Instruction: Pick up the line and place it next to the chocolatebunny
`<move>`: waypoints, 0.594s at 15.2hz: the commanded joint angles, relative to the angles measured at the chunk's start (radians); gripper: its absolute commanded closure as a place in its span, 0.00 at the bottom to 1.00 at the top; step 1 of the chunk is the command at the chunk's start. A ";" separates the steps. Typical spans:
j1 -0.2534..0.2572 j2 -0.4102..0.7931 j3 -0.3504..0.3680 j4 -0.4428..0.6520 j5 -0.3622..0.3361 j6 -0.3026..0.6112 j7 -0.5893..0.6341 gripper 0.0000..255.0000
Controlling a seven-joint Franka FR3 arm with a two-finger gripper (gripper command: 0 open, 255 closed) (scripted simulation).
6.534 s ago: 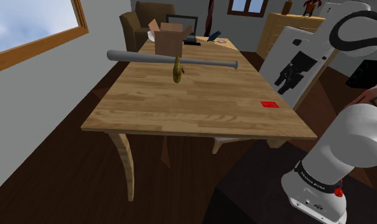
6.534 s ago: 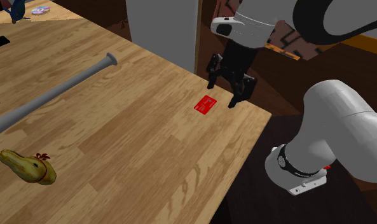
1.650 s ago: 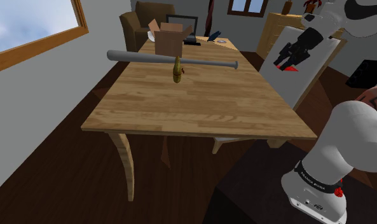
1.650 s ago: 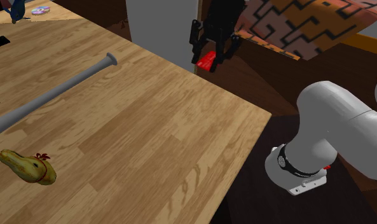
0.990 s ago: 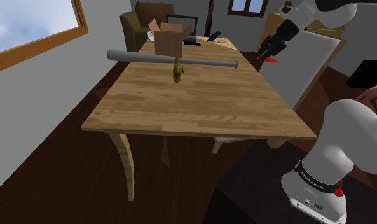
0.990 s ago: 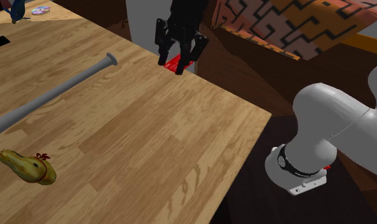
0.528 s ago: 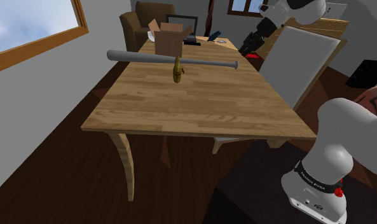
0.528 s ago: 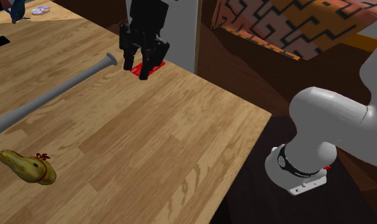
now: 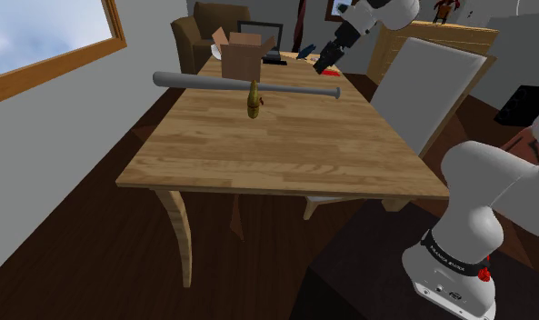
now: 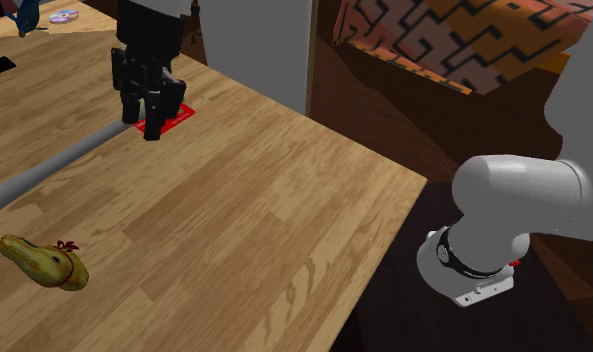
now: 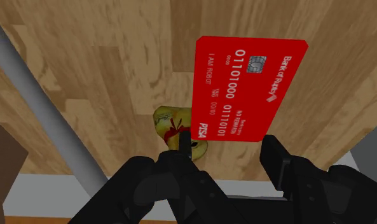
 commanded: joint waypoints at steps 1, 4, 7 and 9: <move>0.177 0.002 -0.141 0.090 -0.006 -0.012 0.020 1.00; 0.419 -0.065 -0.310 0.229 -0.078 -0.028 0.083 1.00; 0.623 -0.155 -0.429 0.392 -0.162 -0.063 0.144 1.00; 0.779 -0.236 -0.509 0.550 -0.224 -0.109 0.183 1.00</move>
